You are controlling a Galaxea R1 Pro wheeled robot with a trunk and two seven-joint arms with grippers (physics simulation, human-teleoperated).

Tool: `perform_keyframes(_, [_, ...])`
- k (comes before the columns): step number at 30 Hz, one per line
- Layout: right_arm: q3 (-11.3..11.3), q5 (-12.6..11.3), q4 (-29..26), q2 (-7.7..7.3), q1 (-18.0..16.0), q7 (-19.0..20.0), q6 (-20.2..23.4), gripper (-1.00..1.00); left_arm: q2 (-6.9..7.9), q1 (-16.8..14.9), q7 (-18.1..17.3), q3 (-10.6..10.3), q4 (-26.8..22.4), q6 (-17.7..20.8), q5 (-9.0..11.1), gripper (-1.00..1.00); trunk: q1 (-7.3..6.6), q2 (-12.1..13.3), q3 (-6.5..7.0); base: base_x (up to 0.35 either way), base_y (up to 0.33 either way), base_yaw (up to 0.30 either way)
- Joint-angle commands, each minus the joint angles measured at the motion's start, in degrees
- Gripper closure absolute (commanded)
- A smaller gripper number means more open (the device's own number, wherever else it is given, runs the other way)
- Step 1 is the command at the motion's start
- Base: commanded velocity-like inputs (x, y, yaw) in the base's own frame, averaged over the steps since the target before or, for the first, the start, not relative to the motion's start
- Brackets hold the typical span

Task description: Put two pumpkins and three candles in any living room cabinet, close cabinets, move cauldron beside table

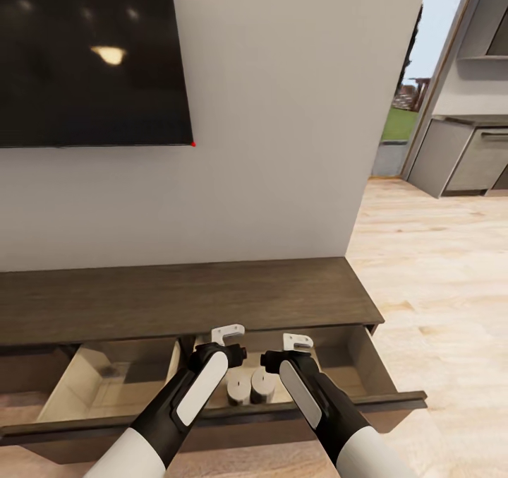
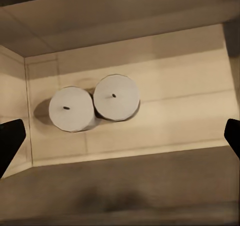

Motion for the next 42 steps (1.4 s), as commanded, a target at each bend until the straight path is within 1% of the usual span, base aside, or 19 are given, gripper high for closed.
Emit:
perform_keyframes(1, [0.2, -0.6, -0.1, -0.03, 0.0, -0.6, 0.1, -1.00, 0.02, 0.0, 0.5, -0.1, -0.1, 0.1, 0.5, -1.00, -0.23, 0.4, 0.13, 0.000, 0.000, 0.000])
perform_keyframes(10, [0.2, -0.6, -0.1, -0.03, 0.0, -0.5, 0.0, -1.00, 0.02, 0.0, 0.0, -0.1, -0.1, 0.1, 0.7, -1.00, -2.21, 4.0, 1.75, 0.000, 0.000, 0.000])
perform_keyframes(31, [0.2, -0.6, -0.1, -0.03, 0.0, -0.5, 0.0, -1.00, -0.06, 0.0, 0.3, -0.1, -0.1, 0.1, 0.6, -1.00, -6.82, 12.4, 5.52, -0.002, 0.000, 0.000])
perform_keyframes(42, [0.2, -0.6, -0.1, -0.03, 0.0, -0.5, 0.0, -1.00, -0.07, 0.0, 0.3, -0.1, -0.1, 0.1, 0.6, -1.00, -9.24, 16.8, 7.49, -0.207, 0.000, 0.000])
